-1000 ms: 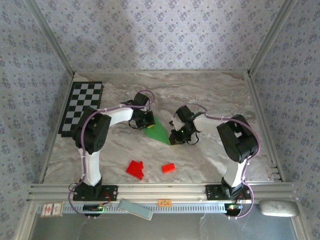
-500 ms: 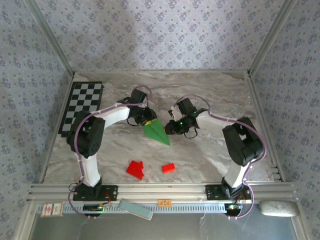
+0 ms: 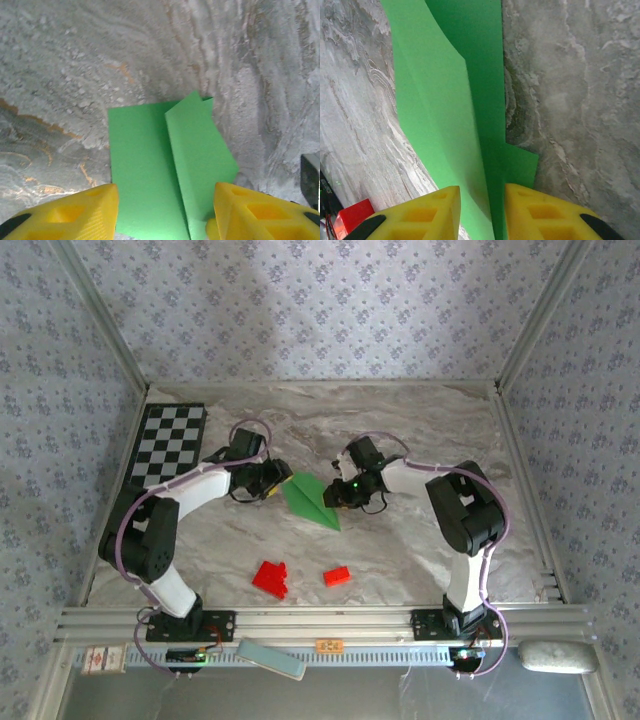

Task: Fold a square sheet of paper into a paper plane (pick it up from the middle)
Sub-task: Turn over the paper at the center of the table.

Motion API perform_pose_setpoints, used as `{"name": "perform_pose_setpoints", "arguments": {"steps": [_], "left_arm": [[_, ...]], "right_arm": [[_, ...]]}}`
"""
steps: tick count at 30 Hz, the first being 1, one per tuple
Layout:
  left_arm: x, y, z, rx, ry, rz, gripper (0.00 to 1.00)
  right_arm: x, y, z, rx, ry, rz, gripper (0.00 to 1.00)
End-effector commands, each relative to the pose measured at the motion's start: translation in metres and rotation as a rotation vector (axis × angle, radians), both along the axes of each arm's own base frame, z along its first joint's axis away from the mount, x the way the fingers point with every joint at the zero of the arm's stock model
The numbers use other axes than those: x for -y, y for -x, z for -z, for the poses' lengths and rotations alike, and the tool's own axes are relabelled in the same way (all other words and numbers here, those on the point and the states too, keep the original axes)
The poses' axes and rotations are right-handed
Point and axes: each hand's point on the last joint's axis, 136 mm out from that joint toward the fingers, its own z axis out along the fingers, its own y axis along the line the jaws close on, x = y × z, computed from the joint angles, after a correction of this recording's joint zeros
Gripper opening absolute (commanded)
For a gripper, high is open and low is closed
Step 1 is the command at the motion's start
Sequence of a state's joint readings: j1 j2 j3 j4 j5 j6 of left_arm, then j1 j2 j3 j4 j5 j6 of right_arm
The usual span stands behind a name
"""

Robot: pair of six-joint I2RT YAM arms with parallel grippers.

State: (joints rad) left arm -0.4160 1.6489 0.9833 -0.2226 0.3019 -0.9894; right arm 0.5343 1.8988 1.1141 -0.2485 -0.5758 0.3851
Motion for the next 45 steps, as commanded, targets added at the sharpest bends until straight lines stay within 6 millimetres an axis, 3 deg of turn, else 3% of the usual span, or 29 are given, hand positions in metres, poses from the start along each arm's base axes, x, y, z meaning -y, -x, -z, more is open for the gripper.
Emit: {"name": "perform_pose_setpoints", "arguments": {"steps": [1,6,9,14,19,26,30,39,45], "left_arm": [[-0.001,-0.003,-0.014,0.038,0.043,-0.015,0.53],[-0.002,0.0,-0.015,0.044,0.103,-0.023,0.53],[-0.003,-0.001,-0.024,0.073,0.167,-0.029,0.54],[-0.004,-0.001,-0.048,0.169,0.291,-0.031,0.58],[0.008,0.003,-0.087,0.293,0.425,0.036,0.65],[0.034,0.005,-0.143,0.45,0.57,0.158,0.66],[0.045,0.006,-0.159,0.502,0.599,0.21,0.63],[0.058,0.003,-0.171,0.546,0.646,0.253,0.48],[0.061,0.004,-0.172,0.555,0.665,0.271,0.45]], "right_arm": [[-0.012,-0.001,-0.006,-0.008,-0.05,-0.033,0.28],[-0.016,-0.002,-0.007,-0.007,-0.084,-0.049,0.15],[-0.02,-0.005,-0.017,0.018,-0.125,-0.057,0.06],[-0.028,-0.019,-0.061,0.088,-0.288,-0.032,0.02],[-0.029,-0.031,-0.115,0.144,-0.479,-0.004,0.01],[-0.032,-0.031,-0.16,0.128,-0.64,0.0,0.01],[-0.032,-0.028,-0.174,0.118,-0.694,-0.003,0.01],[-0.032,-0.025,-0.194,0.1,-0.782,-0.012,0.02],[-0.031,-0.026,-0.2,0.09,-0.814,-0.009,0.03]]}}
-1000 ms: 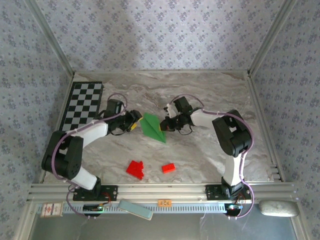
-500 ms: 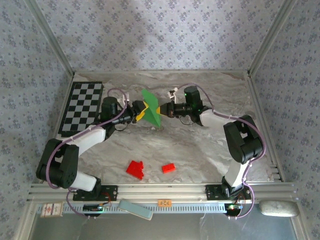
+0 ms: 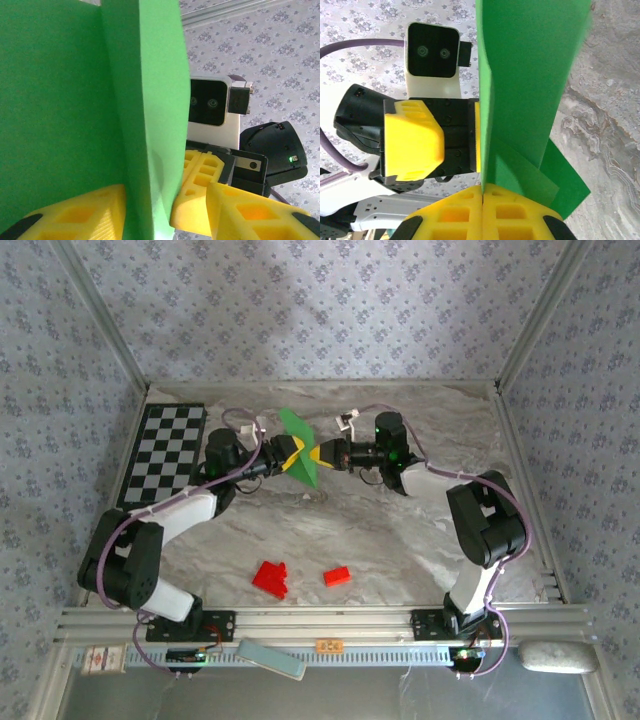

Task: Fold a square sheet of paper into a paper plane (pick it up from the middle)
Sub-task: Turn over the paper at the center of the table.

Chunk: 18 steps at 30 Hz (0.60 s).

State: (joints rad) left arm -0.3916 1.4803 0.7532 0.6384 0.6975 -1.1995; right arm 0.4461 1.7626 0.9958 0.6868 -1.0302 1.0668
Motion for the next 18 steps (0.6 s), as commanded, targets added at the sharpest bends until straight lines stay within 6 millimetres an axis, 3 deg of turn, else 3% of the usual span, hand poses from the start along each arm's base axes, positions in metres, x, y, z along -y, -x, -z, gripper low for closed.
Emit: {"name": "perform_pose_setpoints", "arguments": {"steps": [1,10,18], "left_arm": [[0.009,0.002,-0.025,0.087,0.047,0.049,0.45],[0.012,0.002,-0.04,0.158,0.098,0.066,0.38],[0.012,0.001,-0.045,0.197,0.108,0.059,0.24]], "right_arm": [[0.002,0.004,-0.018,0.025,-0.049,-0.023,0.03],[0.0,0.003,-0.021,-0.005,-0.087,-0.039,0.05],[0.002,0.0,-0.025,-0.02,-0.117,-0.042,0.09]]}}
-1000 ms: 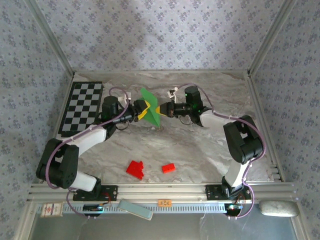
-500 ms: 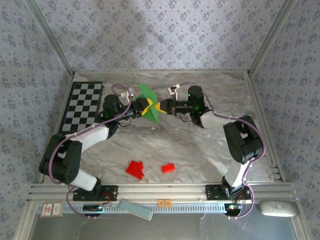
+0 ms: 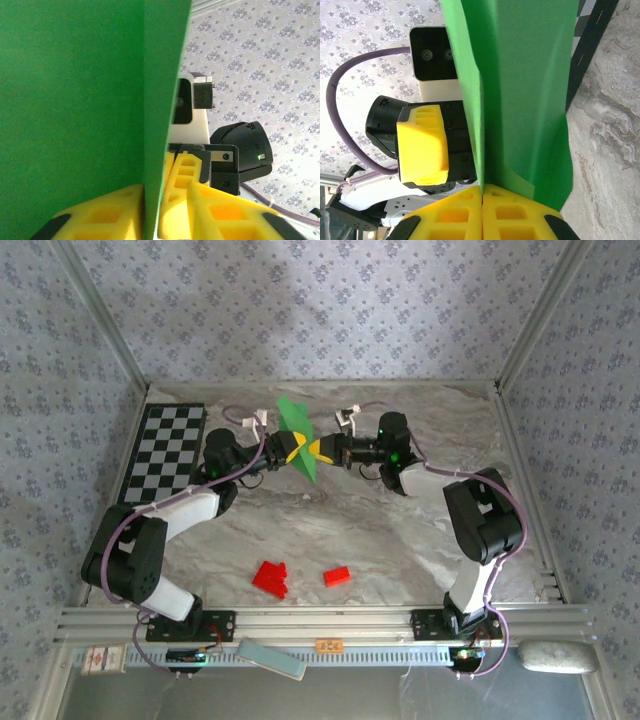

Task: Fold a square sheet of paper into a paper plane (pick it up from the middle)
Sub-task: Turn over the paper at the center of the table.

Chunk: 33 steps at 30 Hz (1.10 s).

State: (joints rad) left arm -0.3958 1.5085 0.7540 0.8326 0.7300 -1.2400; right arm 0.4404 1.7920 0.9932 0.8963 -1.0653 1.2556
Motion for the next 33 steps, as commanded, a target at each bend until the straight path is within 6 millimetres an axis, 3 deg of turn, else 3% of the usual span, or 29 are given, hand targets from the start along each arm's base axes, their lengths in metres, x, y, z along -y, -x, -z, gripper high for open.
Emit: {"name": "perform_pose_setpoints", "arguments": {"steps": [1,3,6,10,13,19,25,33], "left_arm": [[0.005,0.001,-0.016,0.082,0.019,0.019,0.22],[0.003,-0.001,-0.014,0.081,0.007,0.007,0.18],[0.0,-0.004,-0.008,0.067,-0.029,-0.02,0.13],[-0.011,-0.008,0.01,0.015,-0.142,-0.069,0.1],[-0.021,-0.009,0.03,-0.017,-0.304,-0.108,0.1],[-0.056,-0.007,0.068,-0.058,-0.789,-0.208,0.1],[-0.089,-0.013,0.09,-0.093,-1.215,-0.288,0.09],[-0.122,-0.031,0.119,-0.168,-1.704,-0.382,0.09]], "right_arm": [[0.003,0.001,-0.005,0.01,-0.025,-0.017,0.1],[0.005,0.0,-0.004,0.008,-0.025,-0.011,0.13],[0.011,-0.004,-0.003,0.011,-0.02,0.018,0.27],[0.029,-0.013,0.014,-0.001,0.043,0.1,0.41],[0.046,-0.02,0.034,-0.03,0.145,0.161,0.42],[0.084,-0.021,0.067,0.01,0.463,0.298,0.45],[0.116,-0.021,0.073,0.082,0.66,0.395,0.47],[0.129,-0.018,0.081,0.066,0.704,0.431,0.47]]}}
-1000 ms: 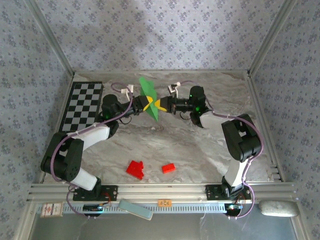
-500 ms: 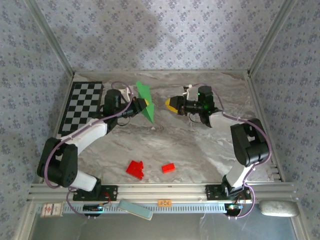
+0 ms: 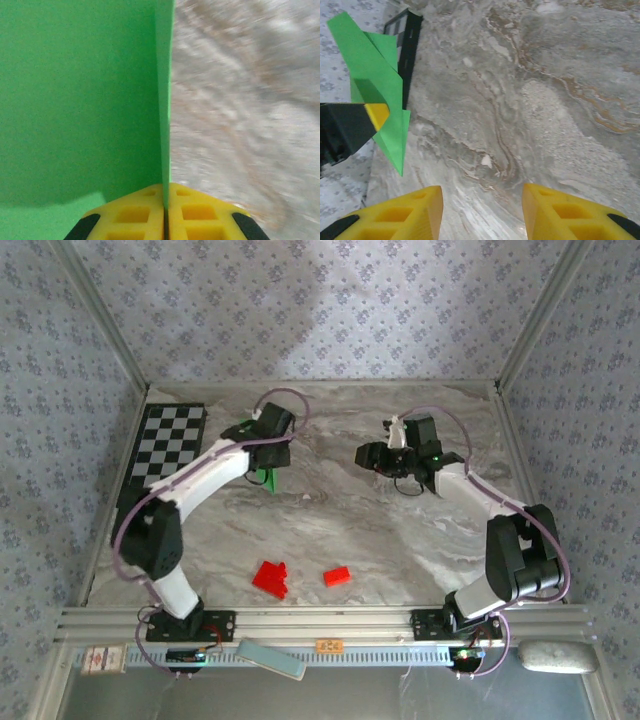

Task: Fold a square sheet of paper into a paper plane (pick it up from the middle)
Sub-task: Turn over the paper at the center of the table.

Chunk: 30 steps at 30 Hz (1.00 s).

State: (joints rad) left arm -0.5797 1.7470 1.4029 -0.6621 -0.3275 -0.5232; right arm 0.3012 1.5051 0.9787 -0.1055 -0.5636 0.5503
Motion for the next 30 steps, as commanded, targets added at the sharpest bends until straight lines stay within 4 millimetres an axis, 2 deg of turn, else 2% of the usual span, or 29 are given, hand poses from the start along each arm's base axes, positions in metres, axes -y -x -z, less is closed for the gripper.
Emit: {"name": "perform_pose_setpoints", "arguments": {"steps": [1,8,17,25,30], "left_arm": [[-0.039,0.007,0.011,-0.066,-0.328,-0.05,0.08],[-0.039,-0.005,0.043,-0.1,-0.545,-0.073,0.08],[-0.029,0.0,0.09,-0.184,-0.537,-0.114,0.13],[-0.019,0.004,0.104,-0.213,-0.498,-0.121,0.19],[-0.007,0.005,0.1,-0.22,-0.446,-0.113,0.25]], "right_arm": [[0.012,0.005,0.005,0.002,0.064,0.019,0.47],[0.018,0.007,0.01,-0.013,0.083,0.038,0.47],[0.02,0.006,0.016,-0.029,0.08,0.055,0.47],[0.018,0.004,0.02,-0.048,0.068,0.053,0.47],[0.017,0.003,0.022,-0.054,0.064,0.052,0.47]]}}
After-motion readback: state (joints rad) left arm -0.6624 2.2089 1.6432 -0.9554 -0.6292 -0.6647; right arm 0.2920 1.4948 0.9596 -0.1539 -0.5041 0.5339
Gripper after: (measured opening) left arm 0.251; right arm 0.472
